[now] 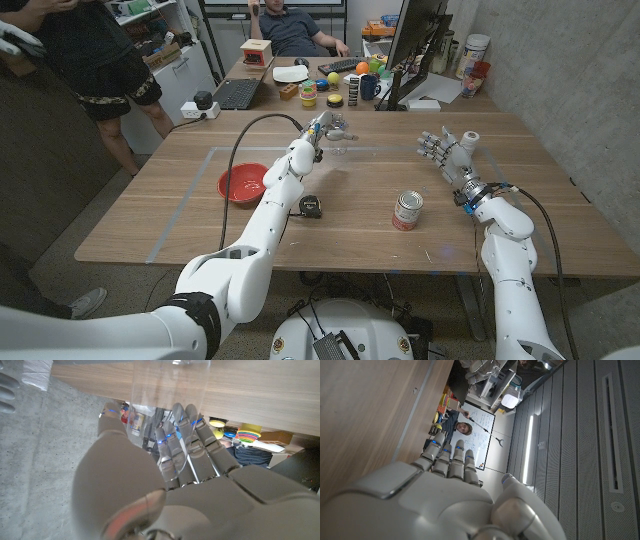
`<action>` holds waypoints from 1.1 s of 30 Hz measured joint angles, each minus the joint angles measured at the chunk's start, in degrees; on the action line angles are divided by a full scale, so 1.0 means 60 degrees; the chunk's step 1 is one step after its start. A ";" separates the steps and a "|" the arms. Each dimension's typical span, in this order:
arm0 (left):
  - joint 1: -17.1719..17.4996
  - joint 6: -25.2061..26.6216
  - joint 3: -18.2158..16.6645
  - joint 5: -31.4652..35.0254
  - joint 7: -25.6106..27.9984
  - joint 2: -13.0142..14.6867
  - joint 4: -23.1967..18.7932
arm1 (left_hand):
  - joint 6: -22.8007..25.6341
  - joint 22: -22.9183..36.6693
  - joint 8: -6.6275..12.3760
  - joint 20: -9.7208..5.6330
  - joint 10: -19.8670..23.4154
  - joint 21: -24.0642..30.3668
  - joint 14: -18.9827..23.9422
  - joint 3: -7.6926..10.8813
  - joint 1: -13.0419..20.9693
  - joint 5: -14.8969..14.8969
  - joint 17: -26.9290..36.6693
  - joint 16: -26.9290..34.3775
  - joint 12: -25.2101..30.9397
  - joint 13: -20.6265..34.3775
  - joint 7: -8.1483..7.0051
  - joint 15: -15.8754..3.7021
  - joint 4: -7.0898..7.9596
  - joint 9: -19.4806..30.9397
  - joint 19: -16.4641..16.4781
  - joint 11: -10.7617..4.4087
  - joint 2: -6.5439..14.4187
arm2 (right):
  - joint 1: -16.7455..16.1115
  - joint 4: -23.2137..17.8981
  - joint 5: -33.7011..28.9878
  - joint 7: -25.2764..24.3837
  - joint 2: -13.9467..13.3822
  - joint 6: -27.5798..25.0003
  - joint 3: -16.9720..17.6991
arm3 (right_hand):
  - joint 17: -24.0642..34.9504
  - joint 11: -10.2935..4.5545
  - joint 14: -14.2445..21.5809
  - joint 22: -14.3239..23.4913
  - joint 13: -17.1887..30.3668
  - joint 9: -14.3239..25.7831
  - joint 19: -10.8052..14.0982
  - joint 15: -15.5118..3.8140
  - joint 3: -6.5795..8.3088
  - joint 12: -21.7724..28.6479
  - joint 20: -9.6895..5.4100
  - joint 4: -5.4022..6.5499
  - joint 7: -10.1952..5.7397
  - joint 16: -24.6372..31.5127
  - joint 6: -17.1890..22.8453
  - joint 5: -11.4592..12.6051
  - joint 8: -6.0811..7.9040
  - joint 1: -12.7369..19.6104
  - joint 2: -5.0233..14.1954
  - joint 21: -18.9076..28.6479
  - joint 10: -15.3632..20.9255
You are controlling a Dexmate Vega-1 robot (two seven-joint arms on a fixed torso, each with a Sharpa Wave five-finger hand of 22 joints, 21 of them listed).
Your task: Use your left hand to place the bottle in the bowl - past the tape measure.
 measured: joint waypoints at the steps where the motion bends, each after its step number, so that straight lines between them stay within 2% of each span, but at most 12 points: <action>1: 0.0000 0.0000 0.0000 0.0000 0.0000 0.0000 0.0000 | 0.0000 0.0000 0.0000 0.0000 0.0018 0.0000 0.0001 0.0000 0.0000 0.0000 0.0000 0.0000 0.0000 0.0000 0.0000 -0.0001 0.0000 0.0000 0.0000 -0.0018 0.0000 | 0.0000 0.0000 0.0000 0.0000 0.0000 0.0000 0.0000 | 0.0000 0.0000 0.0000 0.0000 0.0000 0.0000 0.0000 0.0000 0.0000 0.0000 0.0000 0.0000 0.0000 0.0000 0.0000 0.0000 0.0000 0.0000 0.0000 0.0000 0.0000; 8: 0.0306 0.0041 0.0028 0.0226 -0.0081 0.0049 -0.0616 | 0.0001 -0.0001 -0.0075 0.0000 0.0083 0.0000 0.0002 0.0000 0.0000 -0.0047 0.0000 -0.0002 -0.0065 0.0000 -0.0002 -0.0002 0.0000 0.0000 0.0000 0.0021 0.0000 | -0.0110 -0.0157 0.0008 0.0006 0.0015 0.0001 -0.0053 | 0.0000 0.0000 0.0000 0.0000 0.0000 0.0000 0.0000 0.0000 -0.0038 0.0000 0.0000 -0.0038 0.0000 0.0000 0.0000 0.0000 0.0000 0.0000 0.0000 0.0000 0.0000; 9: 0.0318 0.0041 0.0030 0.0226 -0.0081 0.0053 -0.0697 | 0.0035 -0.0001 -0.0089 0.0000 0.0084 0.0000 0.0002 0.0000 0.0000 -0.0047 0.0000 -0.0002 -0.0065 0.0000 -0.0037 -0.0002 0.0000 0.0000 0.0000 0.0020 0.0000 | -0.0122 -0.0176 0.0009 0.0006 0.0017 0.0001 -0.0063 | 0.0000 0.0000 0.0000 0.0000 0.0000 0.0000 0.0000 0.0000 -0.0040 0.0000 0.0000 -0.0040 0.0000 0.0000 0.0000 0.0000 0.0000 0.0000 0.0000 0.0000 0.0000; 10: 0.0375 0.0043 0.0041 0.0290 -0.0090 0.0073 -0.0830 | 0.0139 -0.0001 -0.0091 0.0000 0.0193 0.0000 0.0003 0.0000 0.0000 -0.0047 0.0000 -0.0002 -0.0066 0.0000 -0.0141 -0.0003 0.0000 0.0001 0.0000 -0.0089 0.0000 | -0.0149 -0.0218 0.0009 0.0006 0.0022 0.0001 -0.0084 | 0.0000 0.0000 0.0000 0.0000 0.0000 0.0000 0.0000 0.0000 -0.0040 0.0000 0.0000 -0.0040 0.0000 0.0000 0.0000 0.0000 0.0000 0.0000 0.0000 0.0000 0.0000; 12: 0.0471 0.0044 0.0060 0.0359 -0.0108 0.0095 -0.1032 | 0.0204 -0.0001 -0.0110 0.0000 0.0202 0.0000 0.0005 0.0000 -0.0001 -0.0047 0.0000 -0.0002 -0.0102 0.0000 -0.0206 -0.0004 0.0000 0.0001 0.0000 -0.0098 0.0000 | -0.0149 -0.0218 0.0009 0.0006 0.0022 0.0000 -0.0084 | 0.0000 0.0000 0.0000 0.0000 0.0000 0.0000 0.0000 0.0000 -0.0040 0.0000 0.0000 -0.0040 0.0000 0.0000 0.0000 0.0000 0.0000 0.0000 0.0000 0.0000 0.0000; 21: 0.0868 0.0044 0.0032 0.0524 -0.0228 0.0163 -0.1862 | 0.0274 -0.0001 -0.0118 0.0000 0.0255 0.0000 0.0072 -0.0001 -0.0001 -0.0082 0.0000 -0.0017 -0.0147 0.0000 -0.0199 -0.0010 0.0000 0.0001 -0.0001 -0.0119 0.0000 | -0.0294 -0.0426 -0.0025 -0.0032 0.0038 0.0000 -0.0215 | 0.0000 0.0000 -0.0001 0.0000 0.0000 0.0000 0.0000 0.0000 -0.0039 0.0000 0.0001 -0.0040 0.0000 0.0000 0.0000 0.0000 0.0000 0.0000 0.0000 -0.0074 0.0000; 29: 0.1074 0.0033 -0.0035 0.0599 -0.0350 0.0191 -0.2256 | 0.0293 -0.0001 -0.0156 0.0000 0.0307 0.0000 0.0099 0.0028 0.0000 -0.0082 0.0014 -0.0017 -0.0146 -0.0002 -0.0186 -0.0005 -0.0028 0.0002 0.0069 -0.0068 0.0000 | -0.0368 -0.0537 -0.0048 -0.0049 0.0053 0.0004 -0.0323 | 0.0000 0.0000 -0.0001 0.0000 0.0000 0.0000 -0.0001 0.0000 -0.0039 0.0000 0.0001 -0.0040 0.0000 0.0000 0.0000 0.0000 0.0000 0.0000 0.0000 -0.0074 0.0000; 30: 0.1233 0.0029 -0.0099 0.0609 -0.0371 0.0212 -0.2551 | 0.0294 -0.0002 -0.0156 0.0000 0.0308 0.0000 0.0100 0.0028 -0.0001 -0.0082 0.0021 -0.0018 -0.0146 -0.0002 -0.0187 -0.0005 -0.0028 0.0002 0.0069 -0.0068 0.0000 | -0.0382 -0.0556 -0.0092 -0.0087 0.0056 0.0010 -0.0344 | 0.0000 0.0000 -0.0001 0.0000 0.0000 0.0000 -0.0001 0.0000 -0.0039 0.0000 0.0001 -0.0040 0.0000 0.0000 0.0000 0.0000 0.0000 0.0000 0.0000 -0.0074 -0.0001; 33: 0.1349 0.0025 -0.0155 0.0628 -0.0426 0.0229 -0.2756 | 0.0297 -0.0001 -0.0183 0.0000 0.0308 0.0000 0.0100 0.0028 -0.0001 -0.0117 0.0024 -0.0018 -0.0146 -0.0001 -0.0190 -0.0005 -0.0028 0.0002 0.0069 -0.0068 0.0000 | -0.0406 -0.0612 -0.0118 -0.0108 0.0058 0.0010 -0.0397 | 0.0000 0.0000 -0.0001 0.0000 0.0000 0.0000 0.0024 0.0000 -0.0039 0.0000 -0.0024 -0.0040 0.0000 0.0000 0.0000 -0.0001 0.0000 0.0000 0.0000 -0.0074 0.0000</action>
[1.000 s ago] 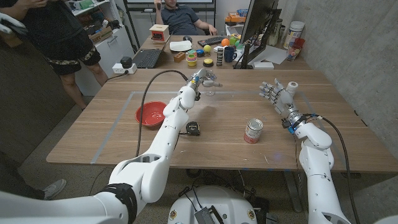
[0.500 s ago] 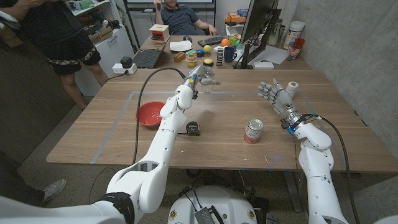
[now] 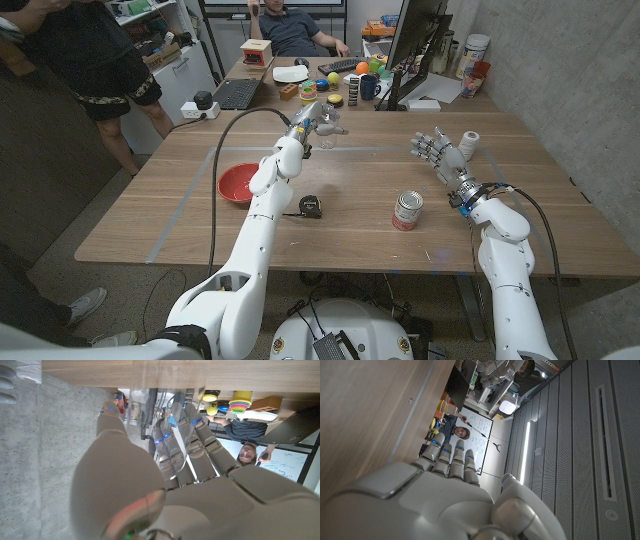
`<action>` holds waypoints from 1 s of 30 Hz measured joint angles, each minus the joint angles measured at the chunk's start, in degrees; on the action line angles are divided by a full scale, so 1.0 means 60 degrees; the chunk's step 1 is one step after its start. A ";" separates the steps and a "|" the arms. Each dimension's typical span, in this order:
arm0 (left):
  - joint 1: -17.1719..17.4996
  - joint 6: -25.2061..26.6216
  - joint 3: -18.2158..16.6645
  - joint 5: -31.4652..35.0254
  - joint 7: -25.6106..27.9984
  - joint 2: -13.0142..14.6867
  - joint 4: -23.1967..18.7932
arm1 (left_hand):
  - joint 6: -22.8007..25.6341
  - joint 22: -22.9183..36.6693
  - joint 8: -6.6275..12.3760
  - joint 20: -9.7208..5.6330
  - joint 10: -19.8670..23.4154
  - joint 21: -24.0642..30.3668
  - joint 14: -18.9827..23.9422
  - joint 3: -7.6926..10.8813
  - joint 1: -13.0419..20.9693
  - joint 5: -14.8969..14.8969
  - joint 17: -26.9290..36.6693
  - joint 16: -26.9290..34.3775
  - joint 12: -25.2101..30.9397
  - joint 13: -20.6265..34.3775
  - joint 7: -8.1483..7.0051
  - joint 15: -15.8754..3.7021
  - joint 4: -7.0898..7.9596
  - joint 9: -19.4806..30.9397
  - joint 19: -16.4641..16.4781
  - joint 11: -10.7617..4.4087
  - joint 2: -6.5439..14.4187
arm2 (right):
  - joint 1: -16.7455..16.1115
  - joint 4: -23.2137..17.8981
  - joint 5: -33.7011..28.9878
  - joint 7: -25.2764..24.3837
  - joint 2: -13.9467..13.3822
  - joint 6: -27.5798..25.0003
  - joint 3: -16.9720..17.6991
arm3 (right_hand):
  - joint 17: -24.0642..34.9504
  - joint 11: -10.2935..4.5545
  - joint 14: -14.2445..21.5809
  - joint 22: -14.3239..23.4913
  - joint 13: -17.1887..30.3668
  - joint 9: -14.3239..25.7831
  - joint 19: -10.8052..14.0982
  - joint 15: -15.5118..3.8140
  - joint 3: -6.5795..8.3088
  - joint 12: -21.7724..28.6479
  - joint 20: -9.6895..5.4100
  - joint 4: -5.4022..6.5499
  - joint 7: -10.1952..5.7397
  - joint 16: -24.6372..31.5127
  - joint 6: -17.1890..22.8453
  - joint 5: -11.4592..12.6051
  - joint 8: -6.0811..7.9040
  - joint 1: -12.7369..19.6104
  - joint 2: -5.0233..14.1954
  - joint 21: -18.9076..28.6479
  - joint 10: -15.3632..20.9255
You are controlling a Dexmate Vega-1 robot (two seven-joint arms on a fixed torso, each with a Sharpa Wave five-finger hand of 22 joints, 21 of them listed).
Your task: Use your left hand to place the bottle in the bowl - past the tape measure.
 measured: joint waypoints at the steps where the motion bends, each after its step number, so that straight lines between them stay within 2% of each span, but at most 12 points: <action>1: 0.0039 -0.0007 -0.0020 0.0002 -0.0028 0.0005 -0.0066 | 0.0012 0.0000 -0.0009 0.0000 0.0001 0.0000 0.0000 0.0000 0.0000 0.0000 -0.0001 0.0000 0.0000 0.0000 -0.0012 0.0000 0.0000 0.0000 0.0000 0.0000 0.0000 | -0.0013 -0.0020 -0.0008 -0.0005 0.0002 0.0000 -0.0021 | 0.0000 0.0000 0.0000 0.0000 0.0000 0.0000 0.0014 0.0000 0.0000 0.0000 -0.0014 0.0000 0.0000 0.0000 0.0000 0.0000 0.0000 0.0000 0.0000 0.0000 0.0000; 6: 0.0107 -0.0021 -0.0059 0.0010 -0.0122 0.0013 -0.0189 | 0.0012 0.0000 -0.0009 0.0000 0.0001 0.0000 0.0000 0.0000 0.0000 0.0000 -0.0001 0.0000 0.0000 0.0000 -0.0012 0.0000 0.0000 0.0000 0.0000 -0.0001 0.0000 | -0.0061 -0.0098 -0.0031 -0.0016 0.0009 0.0000 -0.0108 | 0.0000 0.0000 0.0000 0.0000 0.0000 0.0000 0.0029 0.0000 0.0000 0.0000 -0.0029 0.0000 0.0000 0.0000 0.0000 0.0000 0.0000 0.0000 0.0000 -0.0066 0.0000; 7: 0.0301 -0.0023 -0.0178 0.0012 -0.0142 0.0038 -0.0519 | 0.0013 0.0000 -0.0009 0.0000 0.0001 0.0000 0.0018 0.0000 0.0000 0.0000 -0.0001 -0.0001 -0.0014 0.0000 -0.0012 0.0018 0.0000 0.0000 0.0000 -0.0001 0.0000 | -0.0070 -0.0115 -0.0087 -0.0052 0.0011 0.0000 -0.0124 | 0.0000 0.0000 0.0000 0.0000 0.0000 0.0000 0.0029 0.0000 0.0000 0.0000 -0.0029 0.0000 0.0000 0.0000 0.0000 0.0000 0.0000 0.0000 0.0000 -0.0073 0.0000; 12: 0.0550 -0.0029 -0.0349 0.0018 -0.0244 0.0072 -0.0932 | 0.0032 0.0000 -0.0046 0.0000 0.0039 0.0000 0.0032 -0.0001 0.0000 0.0000 -0.0001 -0.0001 -0.0066 0.0000 0.0007 0.0031 0.0001 0.0000 0.0000 0.0020 0.0000 | -0.0104 -0.0172 -0.0140 -0.0084 0.0020 -0.0008 -0.0198 | 0.0000 0.0000 0.0000 0.0000 0.0000 0.0000 0.0029 0.0000 0.0000 0.0000 -0.0029 0.0000 0.0000 0.0000 0.0000 0.0000 0.0000 0.0000 0.0000 -0.0073 0.0000; 30: 0.1186 0.0010 -0.0883 0.0052 -0.0512 0.0148 -0.1926 | 0.0063 -0.0001 -0.0083 0.0017 0.0069 0.0000 0.0062 -0.0003 0.0036 -0.0070 -0.0002 -0.0035 -0.0066 0.0000 0.0003 0.0061 0.0002 0.0001 0.0016 0.0033 -0.0036 | -0.0240 -0.0376 -0.0366 -0.0212 0.0080 -0.0064 -0.0517 | 0.0000 0.0020 0.0035 0.0000 0.0000 0.0000 0.0028 -0.0035 -0.0068 0.0000 -0.0028 -0.0012 0.0000 0.0000 0.0000 0.0000 0.0000 0.0000 0.0000 -0.0135 0.0021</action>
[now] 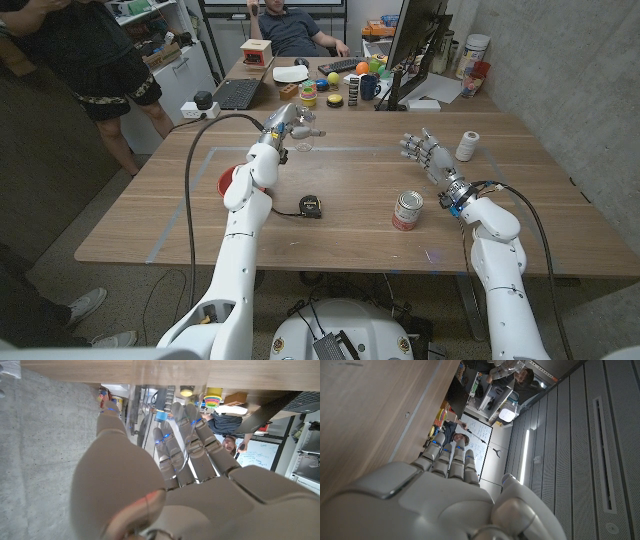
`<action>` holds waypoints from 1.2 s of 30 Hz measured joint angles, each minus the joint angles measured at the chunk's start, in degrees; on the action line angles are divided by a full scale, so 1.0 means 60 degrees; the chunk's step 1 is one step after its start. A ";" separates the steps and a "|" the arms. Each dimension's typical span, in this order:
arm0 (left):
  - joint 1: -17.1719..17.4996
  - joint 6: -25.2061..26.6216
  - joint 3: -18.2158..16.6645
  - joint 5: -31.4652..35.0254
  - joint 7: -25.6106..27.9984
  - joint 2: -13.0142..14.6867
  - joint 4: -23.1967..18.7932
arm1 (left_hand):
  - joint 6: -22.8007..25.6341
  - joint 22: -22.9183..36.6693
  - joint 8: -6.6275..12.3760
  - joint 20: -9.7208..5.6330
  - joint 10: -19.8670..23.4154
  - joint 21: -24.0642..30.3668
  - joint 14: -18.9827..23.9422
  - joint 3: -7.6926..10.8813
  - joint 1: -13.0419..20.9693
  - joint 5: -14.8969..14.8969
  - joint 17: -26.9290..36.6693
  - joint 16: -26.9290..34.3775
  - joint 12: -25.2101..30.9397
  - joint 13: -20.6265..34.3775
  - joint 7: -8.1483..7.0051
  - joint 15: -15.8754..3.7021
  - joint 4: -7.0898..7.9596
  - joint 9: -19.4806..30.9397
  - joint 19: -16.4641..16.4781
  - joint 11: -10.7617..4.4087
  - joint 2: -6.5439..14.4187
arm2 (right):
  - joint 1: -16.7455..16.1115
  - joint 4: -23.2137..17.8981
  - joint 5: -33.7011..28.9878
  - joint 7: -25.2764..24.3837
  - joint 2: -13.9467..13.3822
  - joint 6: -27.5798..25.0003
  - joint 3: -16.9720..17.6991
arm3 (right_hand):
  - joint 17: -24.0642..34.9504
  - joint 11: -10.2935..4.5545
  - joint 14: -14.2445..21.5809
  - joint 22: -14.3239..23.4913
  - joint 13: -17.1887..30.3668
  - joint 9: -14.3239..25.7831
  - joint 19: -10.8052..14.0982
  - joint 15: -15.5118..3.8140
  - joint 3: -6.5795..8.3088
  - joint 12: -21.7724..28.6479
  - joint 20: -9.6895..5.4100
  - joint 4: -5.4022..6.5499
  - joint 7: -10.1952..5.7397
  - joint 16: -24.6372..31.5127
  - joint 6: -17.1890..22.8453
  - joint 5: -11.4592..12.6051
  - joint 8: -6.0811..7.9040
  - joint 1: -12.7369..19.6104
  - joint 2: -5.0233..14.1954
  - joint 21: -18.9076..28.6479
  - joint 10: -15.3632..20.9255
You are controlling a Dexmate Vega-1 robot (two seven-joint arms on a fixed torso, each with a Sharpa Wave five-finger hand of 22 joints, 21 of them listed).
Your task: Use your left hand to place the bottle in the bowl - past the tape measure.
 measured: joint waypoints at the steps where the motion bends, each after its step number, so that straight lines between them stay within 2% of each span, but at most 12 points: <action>1: 0.0055 0.0004 -0.0047 0.0006 -0.0012 0.0001 -0.0089 | 0.0000 0.0000 0.0000 0.0000 0.0000 0.0000 0.0000 0.0000 0.0000 0.0000 0.0000 -0.0001 -0.0048 0.0000 0.0000 0.0000 0.0000 0.0000 0.0000 0.0000 0.0000 | -0.0009 -0.0011 -0.0016 -0.0008 0.0007 0.0000 -0.0024 | 0.0000 0.0000 0.0000 0.0000 0.0000 0.0000 0.0000 0.0000 0.0000 0.0000 0.0000 0.0000 0.0000 0.0000 0.0000 0.0000 0.0000 0.0000 0.0000 0.0000 0.0000; 9: 0.0345 0.0080 -0.0269 0.0044 -0.0091 -0.0011 -0.0522 | 0.0001 0.0000 -0.0073 -0.0054 0.0053 0.0000 0.0011 0.0000 0.0000 -0.0035 -0.0001 -0.0002 -0.0073 0.0000 0.0000 0.0011 0.0000 0.0001 0.0054 0.0051 0.0001 | -0.0061 -0.0076 -0.0111 -0.0059 0.0034 0.0028 -0.0168 | 0.0000 -0.0001 0.0000 0.0000 0.0000 0.0000 0.0000 0.0000 0.0002 0.0000 0.0000 -0.0001 0.0000 0.0000 0.0000 0.0000 0.0000 0.0000 0.0000 -0.0026 -0.0001; 22: 0.0881 0.0116 -0.0684 0.0092 -0.0237 -0.0023 -0.1296 | 0.0002 0.0000 -0.0073 -0.0006 0.0102 0.0000 0.0042 -0.0001 -0.0002 -0.0099 -0.0001 -0.0021 -0.0073 0.0000 -0.0001 0.0042 0.0001 0.0001 0.0104 0.0096 0.0003 | -0.0087 -0.0103 -0.0238 -0.0162 0.0104 0.0100 -0.0413 | 0.0000 -0.0002 0.0000 0.0000 0.0000 0.0000 -0.0001 0.0000 -0.0024 0.0000 0.0000 0.0025 0.0018 0.0000 0.0018 0.0000 0.0000 0.0000 0.0000 -0.0033 -0.0002; 36: 0.1376 0.0123 -0.1045 0.0302 -0.0364 0.0039 -0.1971 | 0.0086 -0.0001 -0.0148 -0.0006 0.0135 0.0000 0.0060 0.0004 -0.0002 -0.0144 -0.0002 -0.0022 -0.0156 0.0013 0.0019 0.0060 -0.0004 0.0001 0.0103 0.0071 0.0002 | -0.0048 -0.0075 -0.0317 -0.0232 0.0179 0.0178 -0.0637 | 0.0000 -0.0003 -0.0001 0.0000 0.0000 0.0000 0.0036 0.0000 -0.0024 0.0000 -0.0036 0.0025 0.0018 0.0000 0.0018 0.0000 0.0000 0.0000 0.0000 -0.0106 -0.0003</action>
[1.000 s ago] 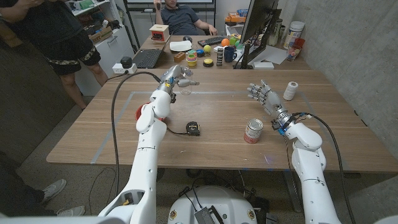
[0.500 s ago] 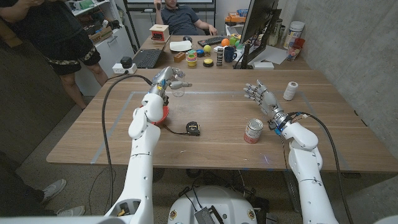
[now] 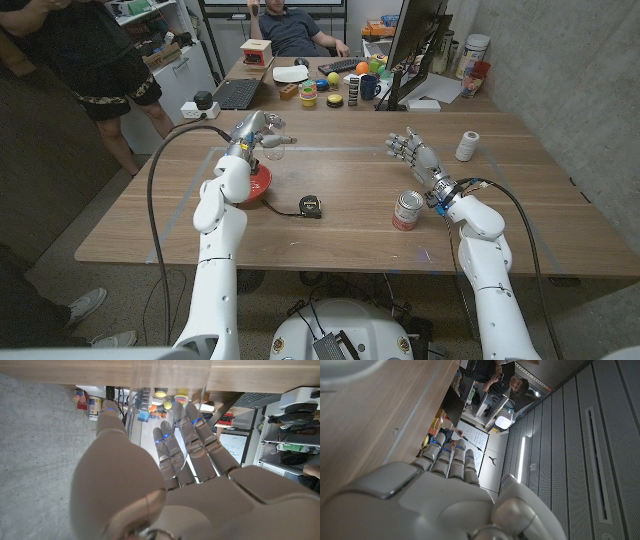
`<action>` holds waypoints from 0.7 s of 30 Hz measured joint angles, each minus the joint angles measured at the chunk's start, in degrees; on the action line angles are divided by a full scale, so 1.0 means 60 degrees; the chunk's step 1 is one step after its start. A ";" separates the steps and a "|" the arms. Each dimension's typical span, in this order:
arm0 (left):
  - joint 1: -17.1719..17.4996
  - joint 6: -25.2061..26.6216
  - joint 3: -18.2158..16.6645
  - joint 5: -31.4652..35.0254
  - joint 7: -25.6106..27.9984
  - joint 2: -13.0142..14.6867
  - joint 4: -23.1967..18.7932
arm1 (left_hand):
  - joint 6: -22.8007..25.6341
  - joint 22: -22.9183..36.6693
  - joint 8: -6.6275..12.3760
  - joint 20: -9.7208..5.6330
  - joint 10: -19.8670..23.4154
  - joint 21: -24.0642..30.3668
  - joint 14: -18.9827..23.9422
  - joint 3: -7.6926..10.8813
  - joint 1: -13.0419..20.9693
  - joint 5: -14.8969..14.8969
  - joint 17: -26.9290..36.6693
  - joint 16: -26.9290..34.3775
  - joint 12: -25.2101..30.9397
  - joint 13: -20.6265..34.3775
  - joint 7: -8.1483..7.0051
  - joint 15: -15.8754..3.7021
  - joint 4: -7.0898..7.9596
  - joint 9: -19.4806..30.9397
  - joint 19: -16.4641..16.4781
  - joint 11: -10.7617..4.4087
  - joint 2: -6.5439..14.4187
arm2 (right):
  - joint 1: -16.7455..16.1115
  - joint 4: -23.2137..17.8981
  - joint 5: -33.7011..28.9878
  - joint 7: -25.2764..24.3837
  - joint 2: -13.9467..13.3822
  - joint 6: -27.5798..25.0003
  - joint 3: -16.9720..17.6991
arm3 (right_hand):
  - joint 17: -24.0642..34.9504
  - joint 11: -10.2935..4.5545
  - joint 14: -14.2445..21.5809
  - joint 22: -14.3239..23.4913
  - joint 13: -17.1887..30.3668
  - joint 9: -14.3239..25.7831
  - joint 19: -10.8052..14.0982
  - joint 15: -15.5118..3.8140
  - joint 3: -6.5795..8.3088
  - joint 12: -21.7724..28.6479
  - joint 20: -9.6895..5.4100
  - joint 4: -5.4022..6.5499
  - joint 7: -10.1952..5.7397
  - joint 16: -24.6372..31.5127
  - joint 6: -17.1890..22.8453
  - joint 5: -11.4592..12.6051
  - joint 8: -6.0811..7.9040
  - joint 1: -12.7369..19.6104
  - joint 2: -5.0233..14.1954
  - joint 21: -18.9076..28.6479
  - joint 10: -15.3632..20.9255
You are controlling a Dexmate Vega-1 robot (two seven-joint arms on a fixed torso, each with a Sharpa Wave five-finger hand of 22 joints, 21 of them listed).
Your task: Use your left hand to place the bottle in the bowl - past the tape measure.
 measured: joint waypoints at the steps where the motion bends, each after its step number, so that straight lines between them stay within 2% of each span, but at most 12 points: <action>1: 0.0022 0.0000 -0.0012 0.0010 0.0000 0.0005 -0.0029 | 0.0000 0.0000 -0.0026 0.0000 0.0000 0.0000 0.0000 0.0015 0.0000 0.0000 0.0000 0.0000 0.0000 0.0021 0.0000 0.0000 -0.0015 0.0000 0.0000 0.0000 0.0000 | 0.0006 0.0008 -0.0003 -0.0006 0.0007 0.0010 -0.0022 | 0.0000 0.0000 0.0000 0.0000 0.0000 0.0000 0.0000 0.0000 0.0000 0.0000 0.0000 0.0000 0.0000 0.0000 0.0000 0.0000 0.0000 0.0000 0.0000 0.0000 0.0000; 21: 0.0661 0.0010 -0.0385 0.0569 0.0264 0.0289 -0.0708 | 0.0084 0.0000 -0.0148 0.0000 0.0068 0.0000 0.0032 0.0063 0.0069 -0.0067 0.0003 -0.0019 -0.0060 0.0034 0.0017 0.0031 -0.0063 0.0000 -0.0001 0.0031 -0.0068 | 0.0012 0.0084 -0.0091 -0.0137 0.0155 0.0159 -0.0303 | 0.0000 -0.0001 0.0035 0.0000 0.0000 0.0000 0.0033 -0.0035 -0.0027 0.0000 -0.0033 -0.0027 -0.0001 0.0000 -0.0001 0.0000 0.0000 0.0000 0.0000 -0.0036 -0.0001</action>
